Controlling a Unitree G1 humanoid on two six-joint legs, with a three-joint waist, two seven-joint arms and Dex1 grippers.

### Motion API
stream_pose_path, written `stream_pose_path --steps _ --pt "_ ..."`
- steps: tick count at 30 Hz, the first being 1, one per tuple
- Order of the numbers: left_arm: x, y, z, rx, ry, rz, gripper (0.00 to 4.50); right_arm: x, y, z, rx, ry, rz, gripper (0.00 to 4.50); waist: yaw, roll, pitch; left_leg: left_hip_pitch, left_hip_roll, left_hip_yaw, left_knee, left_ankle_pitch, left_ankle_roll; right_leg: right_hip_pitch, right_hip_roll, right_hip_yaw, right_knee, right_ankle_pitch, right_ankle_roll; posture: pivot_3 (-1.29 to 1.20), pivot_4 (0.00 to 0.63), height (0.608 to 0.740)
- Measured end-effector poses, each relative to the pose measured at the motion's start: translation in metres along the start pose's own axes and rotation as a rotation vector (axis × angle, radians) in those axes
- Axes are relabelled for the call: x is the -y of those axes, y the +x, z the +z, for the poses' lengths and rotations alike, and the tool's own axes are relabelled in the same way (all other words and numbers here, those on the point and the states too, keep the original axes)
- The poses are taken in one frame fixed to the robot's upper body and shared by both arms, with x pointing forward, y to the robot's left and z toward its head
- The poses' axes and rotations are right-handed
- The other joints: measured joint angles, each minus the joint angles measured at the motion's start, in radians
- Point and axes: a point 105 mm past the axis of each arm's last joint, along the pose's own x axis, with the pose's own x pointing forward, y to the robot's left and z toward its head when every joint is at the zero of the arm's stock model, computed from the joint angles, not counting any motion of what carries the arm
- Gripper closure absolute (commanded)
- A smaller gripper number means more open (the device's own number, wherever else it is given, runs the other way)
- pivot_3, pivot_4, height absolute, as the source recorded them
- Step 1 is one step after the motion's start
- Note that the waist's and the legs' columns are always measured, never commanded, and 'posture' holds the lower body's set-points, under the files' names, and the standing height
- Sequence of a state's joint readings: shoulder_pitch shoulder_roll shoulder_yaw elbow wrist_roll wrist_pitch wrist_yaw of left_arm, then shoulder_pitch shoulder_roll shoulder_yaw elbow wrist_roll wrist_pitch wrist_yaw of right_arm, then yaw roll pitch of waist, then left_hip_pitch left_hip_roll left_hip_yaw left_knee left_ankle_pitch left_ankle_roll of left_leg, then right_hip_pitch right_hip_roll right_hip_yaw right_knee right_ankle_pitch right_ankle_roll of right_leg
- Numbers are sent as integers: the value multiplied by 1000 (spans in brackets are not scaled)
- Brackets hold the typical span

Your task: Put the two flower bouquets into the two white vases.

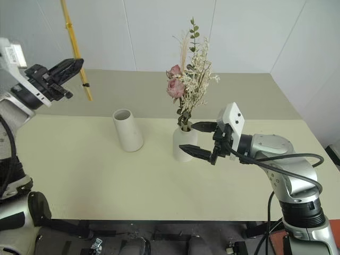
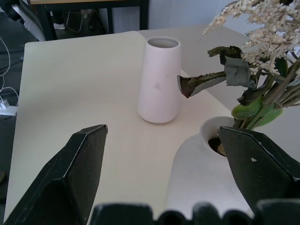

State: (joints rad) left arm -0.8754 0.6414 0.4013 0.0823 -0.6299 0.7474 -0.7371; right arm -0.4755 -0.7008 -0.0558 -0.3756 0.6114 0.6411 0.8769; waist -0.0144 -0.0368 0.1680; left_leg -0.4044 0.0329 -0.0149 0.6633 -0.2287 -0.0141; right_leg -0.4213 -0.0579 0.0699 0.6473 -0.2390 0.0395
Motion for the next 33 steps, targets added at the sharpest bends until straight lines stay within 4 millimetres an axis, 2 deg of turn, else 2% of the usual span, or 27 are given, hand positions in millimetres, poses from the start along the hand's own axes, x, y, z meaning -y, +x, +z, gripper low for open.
stream_pose_path --steps 8,17,20,25,29,32,33 --pt "-2 27 -49 -74 -76 -75 4408 -4 -5 -1 3 -9 -46 0 -5 0 0 -1 0 0 0 0 0 -1 1 0 0 0 0 0 150 740" --pt "-2 36 -71 -100 -37 -81 4408 -5 -8 2 7 -27 -75 0 -4 0 0 -1 0 0 0 0 0 -1 1 0 0 0 0 0 150 740" --pt "0 32 -76 -121 -24 -94 3788 -6 -8 1 10 -22 -76 0 -6 0 0 -1 0 0 0 0 0 -1 0 0 0 0 0 0 150 740" --pt "1 13 -94 -184 -51 -68 2283 -7 -10 0 11 -14 -81 0 -7 0 0 -1 1 0 1 0 0 -1 1 0 1 0 0 0 150 740" --pt "4 -3 -95 -206 -43 -44 1026 -7 -10 0 11 -14 -81 0 -6 0 0 -1 1 0 1 0 0 -1 1 0 1 0 0 0 150 740" --pt "4 -23 -91 -221 -35 -6 111 -7 -10 0 9 -15 -80 0 -11 0 0 -1 1 0 1 0 0 -1 1 0 1 0 0 0 150 740" --pt "3 -30 -88 -222 -35 13 51 -7 -10 0 9 -15 -80 0 -11 0 0 0 1 0 1 0 0 -1 1 0 1 0 0 0 150 740"
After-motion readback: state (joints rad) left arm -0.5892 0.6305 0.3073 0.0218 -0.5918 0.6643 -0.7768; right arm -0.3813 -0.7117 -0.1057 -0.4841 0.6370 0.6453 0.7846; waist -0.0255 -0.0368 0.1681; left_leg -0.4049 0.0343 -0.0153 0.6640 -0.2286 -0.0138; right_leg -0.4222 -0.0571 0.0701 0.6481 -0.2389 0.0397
